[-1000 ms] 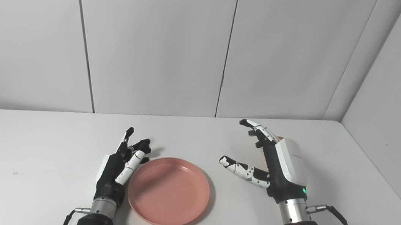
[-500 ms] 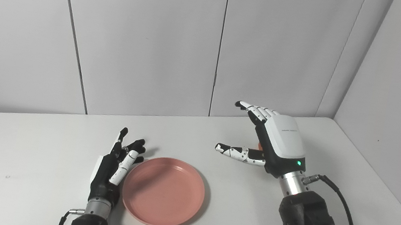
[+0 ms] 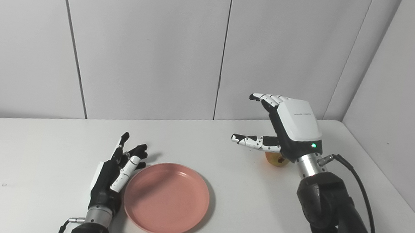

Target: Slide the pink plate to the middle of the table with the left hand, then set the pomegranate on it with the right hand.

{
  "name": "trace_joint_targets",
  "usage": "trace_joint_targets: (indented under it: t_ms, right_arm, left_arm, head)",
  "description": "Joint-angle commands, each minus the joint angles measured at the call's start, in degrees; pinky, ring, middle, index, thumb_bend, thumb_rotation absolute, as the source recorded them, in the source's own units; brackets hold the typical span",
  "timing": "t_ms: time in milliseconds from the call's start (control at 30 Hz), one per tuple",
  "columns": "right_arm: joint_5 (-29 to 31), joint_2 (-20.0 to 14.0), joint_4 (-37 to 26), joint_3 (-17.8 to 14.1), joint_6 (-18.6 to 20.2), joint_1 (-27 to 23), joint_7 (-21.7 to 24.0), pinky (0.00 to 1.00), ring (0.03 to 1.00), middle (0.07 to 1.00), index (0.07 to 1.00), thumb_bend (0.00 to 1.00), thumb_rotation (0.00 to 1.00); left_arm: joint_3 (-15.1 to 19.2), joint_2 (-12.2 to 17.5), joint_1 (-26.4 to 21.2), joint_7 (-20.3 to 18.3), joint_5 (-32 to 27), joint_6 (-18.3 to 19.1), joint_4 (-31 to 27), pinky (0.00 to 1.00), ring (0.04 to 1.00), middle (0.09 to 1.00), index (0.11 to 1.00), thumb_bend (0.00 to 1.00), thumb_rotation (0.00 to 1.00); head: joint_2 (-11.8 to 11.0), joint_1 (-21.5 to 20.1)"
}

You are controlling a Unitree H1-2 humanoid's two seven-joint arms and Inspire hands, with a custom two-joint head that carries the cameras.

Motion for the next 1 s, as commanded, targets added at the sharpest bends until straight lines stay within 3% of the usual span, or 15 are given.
trace_joint_targets:
  t_ms: [0, 167, 567, 967]
  right_arm:
    - [-0.39, -1.87, 0.25, -0.25, 3.33, -3.59, 1.82, 0.71, 0.736, 0.741, 0.702, 0.85, 0.78]
    - [0.09, -4.35, 6.47, 0.47, 4.89, -5.62, 3.38, 0.67, 0.712, 0.732, 0.711, 0.87, 0.78]
    - [3.84, -5.69, 21.99, 2.49, 2.59, -10.14, -6.61, 0.64, 0.716, 0.774, 0.718, 0.87, 0.80]
    - [7.38, -5.61, 25.67, 4.64, 3.99, -12.81, -8.25, 0.64, 0.738, 0.800, 0.738, 0.87, 0.81]
  left_arm:
    - [0.11, -0.11, 1.48, -0.17, -0.12, -1.97, 1.09, 0.74, 0.795, 0.802, 0.996, 0.76, 0.65]
    - [0.05, -0.27, 1.56, 0.21, 0.16, -2.54, 1.23, 0.73, 0.792, 0.806, 0.995, 0.79, 0.66]
    - [0.07, -0.78, 1.79, 0.72, 0.45, -2.55, 1.18, 0.72, 0.787, 0.795, 0.990, 0.80, 0.65]
    - [-0.06, -0.91, 2.24, 0.66, 0.11, -1.64, 0.16, 0.72, 0.790, 0.800, 0.993, 0.80, 0.64]
  head:
    - [0.09, 0.13]
    - [0.19, 0.36]
    - [-0.10, 1.30]
    - [0.37, 1.78]
